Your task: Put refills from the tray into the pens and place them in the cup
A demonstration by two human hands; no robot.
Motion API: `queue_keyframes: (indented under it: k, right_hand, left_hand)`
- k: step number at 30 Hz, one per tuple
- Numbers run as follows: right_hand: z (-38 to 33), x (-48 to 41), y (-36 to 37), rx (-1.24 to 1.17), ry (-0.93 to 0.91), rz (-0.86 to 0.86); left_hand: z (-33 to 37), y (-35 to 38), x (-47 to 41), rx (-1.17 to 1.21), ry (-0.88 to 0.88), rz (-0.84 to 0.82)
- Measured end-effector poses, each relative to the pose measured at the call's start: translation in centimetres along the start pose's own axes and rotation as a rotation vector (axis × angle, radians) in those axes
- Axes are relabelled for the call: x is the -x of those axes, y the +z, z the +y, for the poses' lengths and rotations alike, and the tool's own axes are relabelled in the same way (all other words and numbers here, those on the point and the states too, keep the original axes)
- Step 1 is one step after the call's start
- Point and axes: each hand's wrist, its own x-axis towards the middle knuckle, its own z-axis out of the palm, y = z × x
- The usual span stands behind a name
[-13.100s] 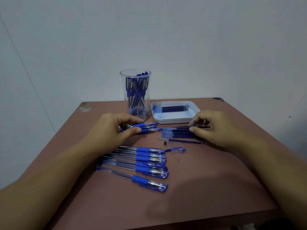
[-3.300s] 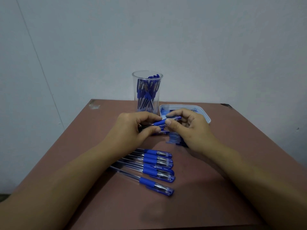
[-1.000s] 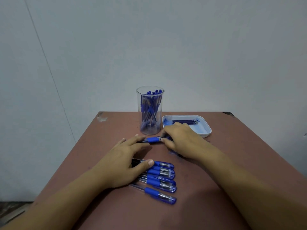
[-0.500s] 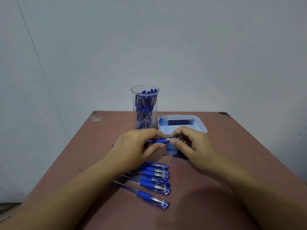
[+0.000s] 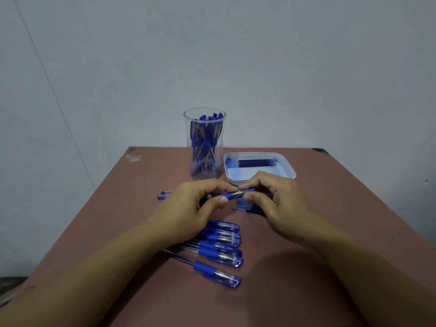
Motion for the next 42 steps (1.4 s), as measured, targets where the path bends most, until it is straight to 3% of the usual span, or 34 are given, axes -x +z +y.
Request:
queue_keyframes:
  k: [3, 8, 12, 21, 28, 42]
  right_hand:
    - [0.9, 0.5, -1.3, 0.034, 0.056, 0.022]
    - [1.3, 0.8, -1.7, 0.130, 0.048, -0.128]
    - [1.2, 0.9, -2.3, 0.190, 0.021, -0.153]
    - [1.3, 1.4, -2.5, 0.234, 0.061, -0.422]
    - [0.3, 1.1, -0.4, 0.107, -0.051, -0.044]
    - [-0.2, 0.9, 0.9, 0.068, -0.017, -0.044]
  left_hand:
    - [-0.4, -0.6, 0.5, 0.023, -0.015, -0.014]
    - [-0.4, -0.9, 0.3, 0.030, -0.005, 0.056]
    - [-0.7, -1.4, 0.2, -0.015, 0.039, 0.065]
    - [-1.3, -2.1, 0.0, -0.068, 0.147, 0.079]
    - [-1.1, -1.9, 0.0, -0.081, 0.184, 0.028]
    - [-0.4, -1.8, 0.2, -0.078, 0.137, -0.005]
